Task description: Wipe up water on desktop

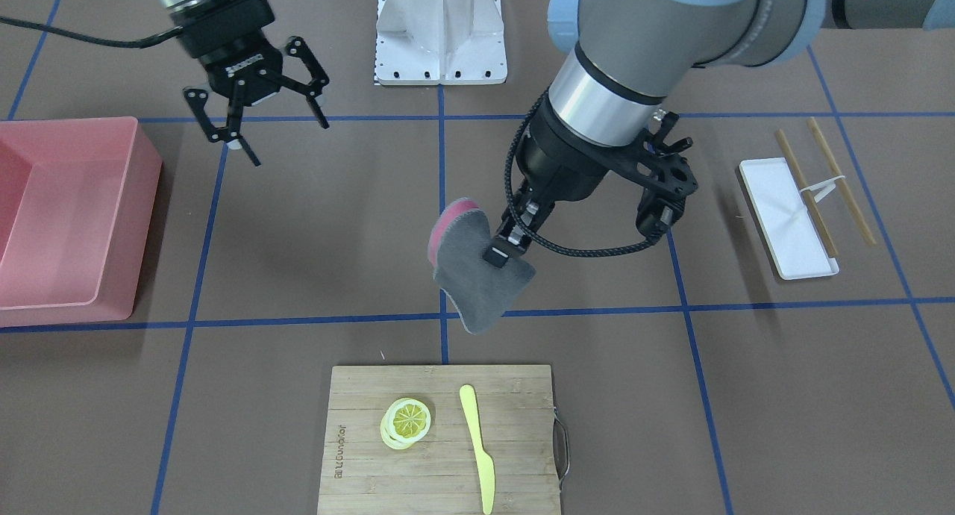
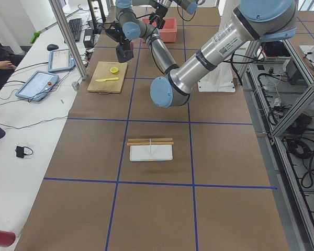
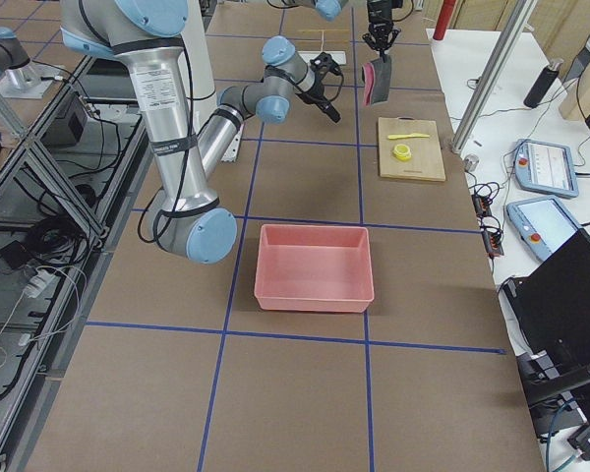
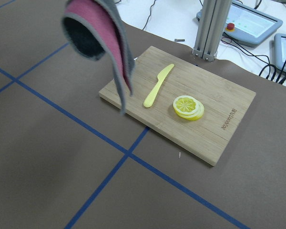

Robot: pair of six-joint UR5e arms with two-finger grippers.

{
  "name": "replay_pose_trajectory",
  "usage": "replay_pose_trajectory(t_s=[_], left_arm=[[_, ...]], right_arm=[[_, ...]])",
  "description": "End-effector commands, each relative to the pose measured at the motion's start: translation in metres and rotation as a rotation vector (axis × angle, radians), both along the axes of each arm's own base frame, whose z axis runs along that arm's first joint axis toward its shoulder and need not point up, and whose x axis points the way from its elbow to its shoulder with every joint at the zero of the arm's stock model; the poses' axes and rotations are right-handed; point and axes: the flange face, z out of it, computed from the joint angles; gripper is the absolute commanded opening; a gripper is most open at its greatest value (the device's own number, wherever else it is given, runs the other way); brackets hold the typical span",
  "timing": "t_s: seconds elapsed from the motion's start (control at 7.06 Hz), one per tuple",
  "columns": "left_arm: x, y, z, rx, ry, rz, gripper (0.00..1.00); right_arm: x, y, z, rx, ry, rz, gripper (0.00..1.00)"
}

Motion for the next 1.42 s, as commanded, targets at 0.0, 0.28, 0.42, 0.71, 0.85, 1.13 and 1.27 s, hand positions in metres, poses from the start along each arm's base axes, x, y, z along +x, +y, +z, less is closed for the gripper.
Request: replay_pose_trajectory(t_s=[0.0, 0.28, 0.42, 0.71, 0.85, 1.13, 1.27], left_arm=[[0.037, 0.026, -0.010, -0.050, 0.023, 0.034, 0.00], [0.079, 0.057, -0.025, -0.063, 0.030, 0.045, 0.00], [0.089, 0.068, -0.032, -0.060, 0.038, 0.065, 0.00], [0.094, 0.083, -0.048, -0.069, 0.047, 0.092, 0.00], [0.098, 0.094, -0.057, -0.080, 0.049, 0.129, 0.00], [0.098, 0.110, -0.061, -0.088, 0.058, 0.192, 0.00], [0.102, 0.118, -0.062, -0.088, 0.055, 0.207, 0.00]], right_arm=[[-0.023, 0.020, -0.021, 0.042, -0.030, 0.009, 0.99], [-0.025, 0.021, -0.022, 0.048, -0.028, 0.002, 0.99], [-0.025, 0.020, -0.022, 0.053, -0.023, 0.004, 0.98], [-0.026, 0.017, -0.020, 0.055, -0.015, 0.014, 0.94], [-0.024, 0.014, -0.019, 0.055, -0.013, 0.022, 0.94], [-0.019, 0.008, -0.019, 0.054, -0.011, 0.036, 0.92], [-0.019, 0.008, -0.019, 0.049, -0.015, 0.039, 0.82]])
